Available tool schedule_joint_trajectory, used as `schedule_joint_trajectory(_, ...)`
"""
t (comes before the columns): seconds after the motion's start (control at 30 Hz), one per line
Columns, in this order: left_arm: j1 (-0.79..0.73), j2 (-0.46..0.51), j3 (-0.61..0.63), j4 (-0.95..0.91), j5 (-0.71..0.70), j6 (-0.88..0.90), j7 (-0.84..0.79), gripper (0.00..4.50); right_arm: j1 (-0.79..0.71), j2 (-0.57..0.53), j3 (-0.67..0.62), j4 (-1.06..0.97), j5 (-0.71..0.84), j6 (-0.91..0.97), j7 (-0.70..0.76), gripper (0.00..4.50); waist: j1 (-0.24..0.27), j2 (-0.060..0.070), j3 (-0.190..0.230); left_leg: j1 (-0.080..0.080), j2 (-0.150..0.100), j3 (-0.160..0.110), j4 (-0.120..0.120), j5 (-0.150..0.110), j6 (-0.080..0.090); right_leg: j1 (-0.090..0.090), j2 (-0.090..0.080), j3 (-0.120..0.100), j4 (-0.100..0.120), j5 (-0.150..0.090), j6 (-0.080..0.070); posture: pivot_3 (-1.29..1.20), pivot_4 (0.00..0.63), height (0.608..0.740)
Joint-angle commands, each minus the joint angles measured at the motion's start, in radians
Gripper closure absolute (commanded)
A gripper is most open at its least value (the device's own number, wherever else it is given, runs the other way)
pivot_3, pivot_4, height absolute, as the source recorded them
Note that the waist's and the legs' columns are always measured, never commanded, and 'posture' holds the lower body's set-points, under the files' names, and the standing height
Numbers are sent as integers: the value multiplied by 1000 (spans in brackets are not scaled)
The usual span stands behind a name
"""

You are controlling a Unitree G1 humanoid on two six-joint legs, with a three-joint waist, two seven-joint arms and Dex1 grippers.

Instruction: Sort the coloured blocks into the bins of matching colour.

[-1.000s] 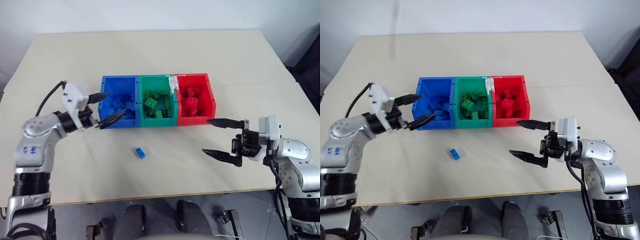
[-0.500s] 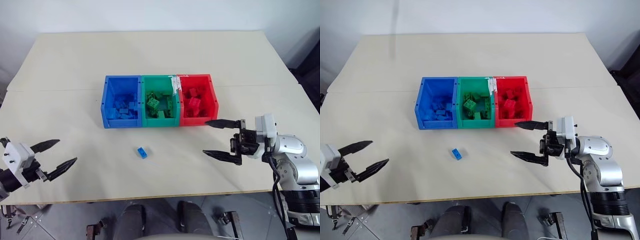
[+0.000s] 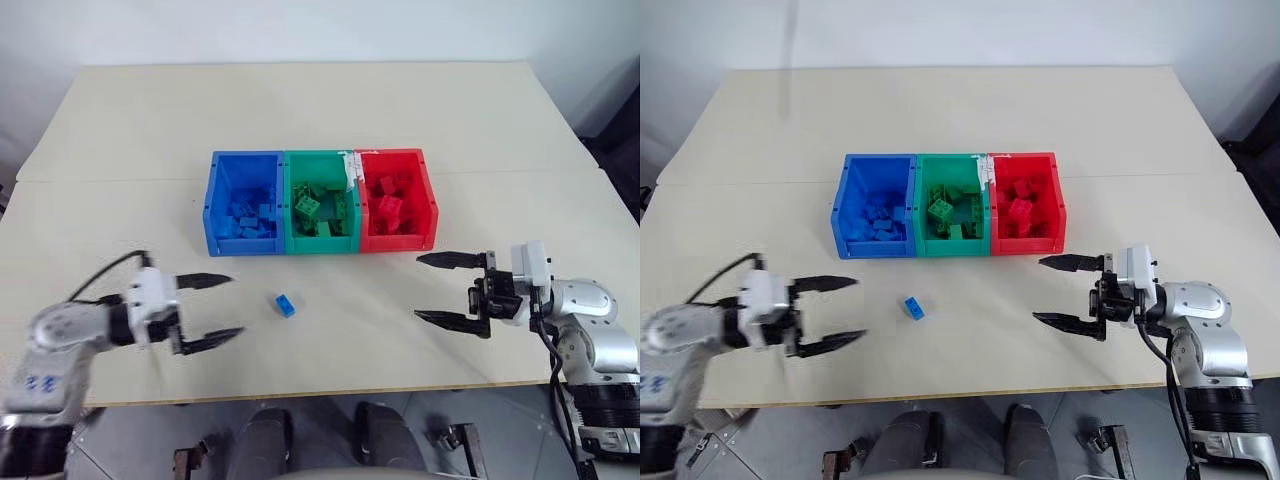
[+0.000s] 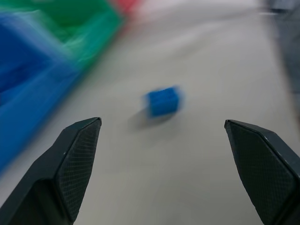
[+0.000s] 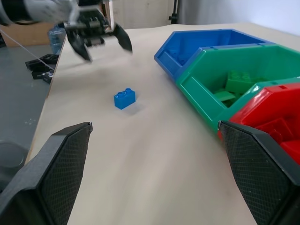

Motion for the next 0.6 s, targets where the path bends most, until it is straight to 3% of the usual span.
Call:
schedule_joint_trajectory(0.03, -126, -59, -121, 148, 84, -84, -36, 27, 39, -21, -56, -71, 32, 2, -19, 0, -1, 0, 0, 0, 0, 4, 0, 0, 0, 0, 0, -1, 0, 0, 0, 0, 150, 740)
schedule_joint_trajectory(0.33, -275, -130, -229, 341, 143, -169, -95, 27, 103, -18, -86, -148, 45, 15, -73, 0, -1, 0, 0, 0, 2, 7, 4, 0, 0, -1, 1, -2, 2, 0, 0, 0, 150, 740)
schedule_joint_trajectory(0.43, -277, -124, -238, 351, 137, -163, -120, 659, 108, -17, -86, -152, 45, 14, -82, 0, 0, 0, 0, -1, 1, 6, 9, -1, 2, 0, 0, -2, 3, 0, 0, 0, 150, 740)
schedule_joint_trajectory(0.6, -279, -141, -222, 355, 118, -163, -120, 2211, 90, -12, -73, -136, 36, 7, -86, 0, -1, 0, 0, -1, 2, 6, 13, -2, 3, 1, 0, -2, 3, 0, 1, 0, 150, 740)
